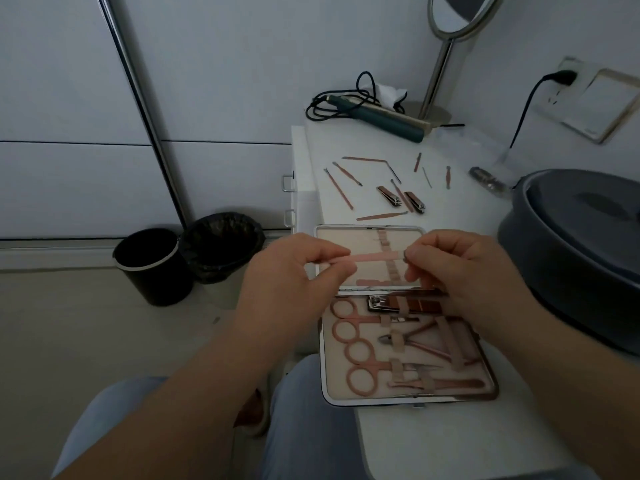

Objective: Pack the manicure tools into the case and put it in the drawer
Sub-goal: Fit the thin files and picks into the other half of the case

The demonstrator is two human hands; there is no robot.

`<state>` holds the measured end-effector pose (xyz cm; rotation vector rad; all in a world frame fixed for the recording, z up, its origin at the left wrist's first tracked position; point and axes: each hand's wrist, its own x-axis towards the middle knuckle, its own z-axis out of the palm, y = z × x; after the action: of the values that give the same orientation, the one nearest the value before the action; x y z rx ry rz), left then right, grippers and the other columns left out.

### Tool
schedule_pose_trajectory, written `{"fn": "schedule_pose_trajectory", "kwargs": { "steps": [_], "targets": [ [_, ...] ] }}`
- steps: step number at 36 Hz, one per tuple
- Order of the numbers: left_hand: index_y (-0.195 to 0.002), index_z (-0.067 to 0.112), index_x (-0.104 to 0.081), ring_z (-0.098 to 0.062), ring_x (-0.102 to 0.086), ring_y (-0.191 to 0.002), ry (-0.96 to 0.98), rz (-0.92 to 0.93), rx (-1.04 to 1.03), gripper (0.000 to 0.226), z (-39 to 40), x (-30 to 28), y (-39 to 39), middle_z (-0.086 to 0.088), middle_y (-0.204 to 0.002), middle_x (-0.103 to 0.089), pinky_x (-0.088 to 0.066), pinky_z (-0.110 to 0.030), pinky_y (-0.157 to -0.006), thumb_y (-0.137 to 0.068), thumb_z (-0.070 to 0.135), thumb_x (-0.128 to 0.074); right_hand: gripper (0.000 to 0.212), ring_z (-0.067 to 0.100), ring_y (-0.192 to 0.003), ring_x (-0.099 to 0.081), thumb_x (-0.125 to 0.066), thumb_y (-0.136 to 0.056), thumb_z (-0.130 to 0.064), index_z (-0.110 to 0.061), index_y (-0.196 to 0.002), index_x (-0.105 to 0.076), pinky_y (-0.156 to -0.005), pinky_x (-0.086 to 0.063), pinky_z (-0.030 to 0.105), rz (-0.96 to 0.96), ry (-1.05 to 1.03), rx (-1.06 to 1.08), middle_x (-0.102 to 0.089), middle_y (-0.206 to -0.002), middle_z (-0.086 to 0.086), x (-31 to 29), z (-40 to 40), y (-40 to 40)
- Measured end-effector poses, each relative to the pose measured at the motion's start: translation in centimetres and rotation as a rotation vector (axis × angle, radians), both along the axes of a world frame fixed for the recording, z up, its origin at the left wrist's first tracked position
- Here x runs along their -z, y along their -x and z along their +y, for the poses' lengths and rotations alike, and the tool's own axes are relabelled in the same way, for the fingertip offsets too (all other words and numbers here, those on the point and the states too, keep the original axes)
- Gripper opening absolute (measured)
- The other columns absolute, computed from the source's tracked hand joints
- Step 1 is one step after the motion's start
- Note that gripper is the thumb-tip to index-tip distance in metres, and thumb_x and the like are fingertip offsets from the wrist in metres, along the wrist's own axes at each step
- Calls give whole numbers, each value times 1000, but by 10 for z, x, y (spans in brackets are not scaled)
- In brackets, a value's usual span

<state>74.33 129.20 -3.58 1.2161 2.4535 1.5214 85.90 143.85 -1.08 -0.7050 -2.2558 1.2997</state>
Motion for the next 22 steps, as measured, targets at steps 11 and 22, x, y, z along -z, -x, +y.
{"fn": "schedule_pose_trajectory", "kwargs": {
  "steps": [11, 22],
  "targets": [
    [-92, 29, -72, -4, -50, -83, 133, 296, 123, 20, 17, -8, 13, 19, -78, -57, -40, -19, -73, -78, 39, -61, 19, 4, -47, -46, -59, -72, -24, -16, -56, -66, -56, -42, 25, -7, 83, 20, -63, -53, -2, 1, 19, 3],
    [-90, 33, -70, 3, -42, -75, 194, 331, 200, 17, 38, -7, 15, 28, -70, -45, -30, -9, -67, -80, 38, -57, 22, 4, -49, -51, -58, -83, -33, -18, -71, -68, -42, -38, 11, -31, 167, 42, -69, -66, -4, 1, 29, -5]
  ]
}}
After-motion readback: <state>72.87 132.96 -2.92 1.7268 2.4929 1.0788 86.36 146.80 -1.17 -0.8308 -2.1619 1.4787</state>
